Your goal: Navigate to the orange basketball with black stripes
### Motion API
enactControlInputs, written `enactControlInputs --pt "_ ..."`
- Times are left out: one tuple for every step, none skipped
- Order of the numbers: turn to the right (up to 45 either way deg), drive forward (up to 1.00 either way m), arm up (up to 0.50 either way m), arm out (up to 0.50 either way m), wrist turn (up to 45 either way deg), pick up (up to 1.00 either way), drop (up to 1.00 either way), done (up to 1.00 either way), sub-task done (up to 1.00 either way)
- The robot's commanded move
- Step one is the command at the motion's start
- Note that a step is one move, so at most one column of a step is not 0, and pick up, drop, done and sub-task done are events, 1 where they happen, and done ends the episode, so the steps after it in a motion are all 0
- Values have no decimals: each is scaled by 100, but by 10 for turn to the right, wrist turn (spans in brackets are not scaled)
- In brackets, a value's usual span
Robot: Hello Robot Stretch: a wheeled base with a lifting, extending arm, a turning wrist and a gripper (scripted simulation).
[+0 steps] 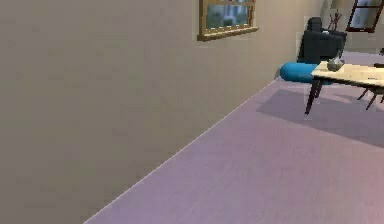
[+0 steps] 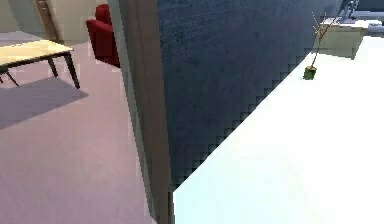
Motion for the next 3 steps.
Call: enactControlInputs --pt "150 0 0 0 0 0 0 0 0" --pt "0 35 0 0 0 0 0 0 0" --pt "-60 0 0 0 0 0 0 0 0"
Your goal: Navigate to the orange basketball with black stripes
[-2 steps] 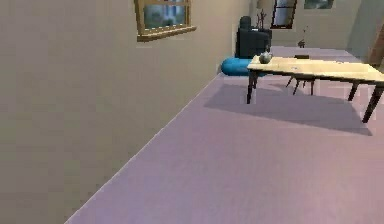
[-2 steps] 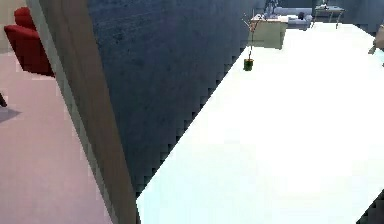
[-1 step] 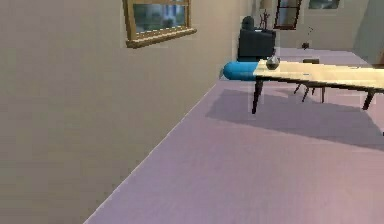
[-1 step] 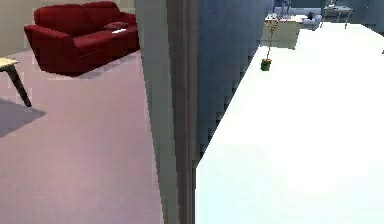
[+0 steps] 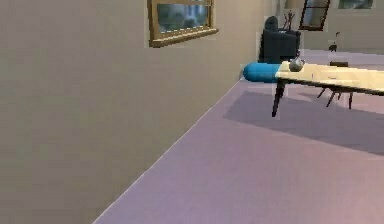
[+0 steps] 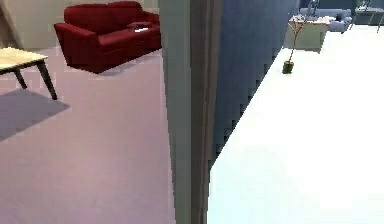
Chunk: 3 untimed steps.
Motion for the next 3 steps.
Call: enactControlInputs --pt "0 30 0 0 0 0 0 0 0" --pt "450 0 0 0 0 0 0 0 0" --pt "330 0 0 0 0 0 0 0 0"
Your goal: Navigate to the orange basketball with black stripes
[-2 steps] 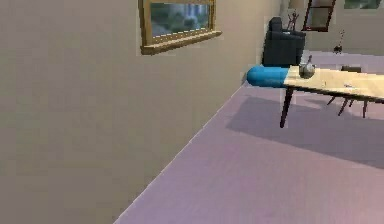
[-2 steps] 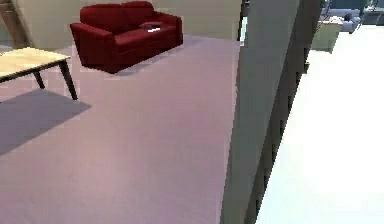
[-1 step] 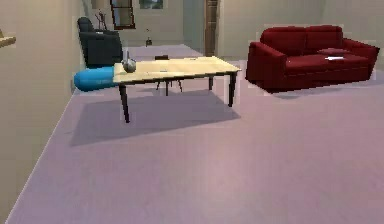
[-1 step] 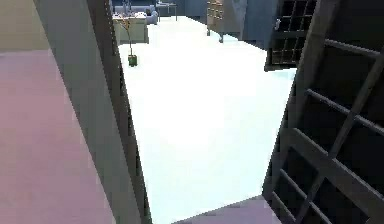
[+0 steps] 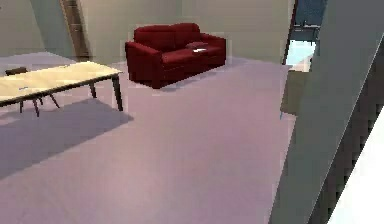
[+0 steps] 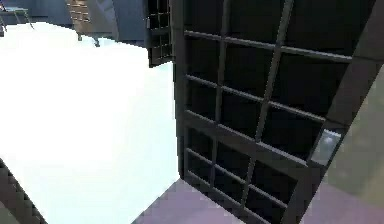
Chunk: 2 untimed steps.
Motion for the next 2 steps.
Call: enactControlInputs --pt "0 85 0 0 0 0 0 0 0" --pt "240 0 0 0 0 0 0 0 0"
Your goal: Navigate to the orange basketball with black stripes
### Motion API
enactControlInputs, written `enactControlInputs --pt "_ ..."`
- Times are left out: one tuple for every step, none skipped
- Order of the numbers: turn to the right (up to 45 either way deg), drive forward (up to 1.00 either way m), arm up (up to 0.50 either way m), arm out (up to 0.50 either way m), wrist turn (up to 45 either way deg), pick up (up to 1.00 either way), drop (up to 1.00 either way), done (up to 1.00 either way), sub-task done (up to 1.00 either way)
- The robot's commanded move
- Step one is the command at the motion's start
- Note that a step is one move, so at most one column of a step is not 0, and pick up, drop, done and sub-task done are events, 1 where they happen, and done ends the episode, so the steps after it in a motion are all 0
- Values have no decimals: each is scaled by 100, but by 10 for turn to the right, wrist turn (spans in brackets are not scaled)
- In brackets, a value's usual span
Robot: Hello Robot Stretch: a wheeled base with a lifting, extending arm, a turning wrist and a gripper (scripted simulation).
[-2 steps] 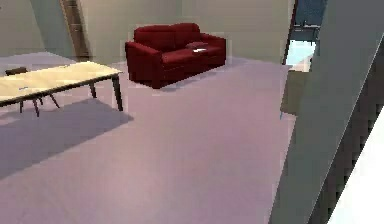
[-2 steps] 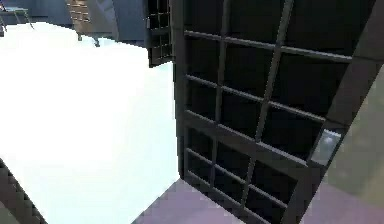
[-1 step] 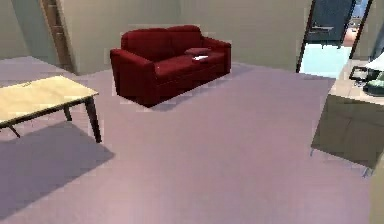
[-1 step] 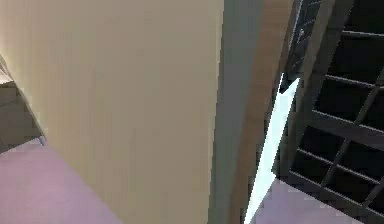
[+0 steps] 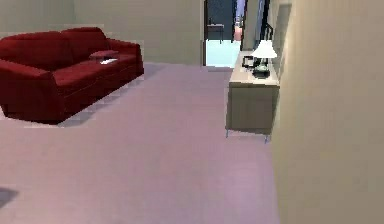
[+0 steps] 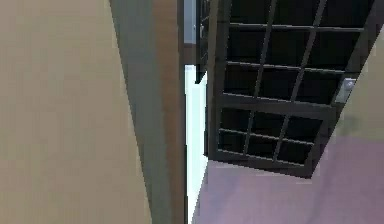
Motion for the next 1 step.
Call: enactControlInputs --pt "0 100 0 0 0 0 0 0 0"
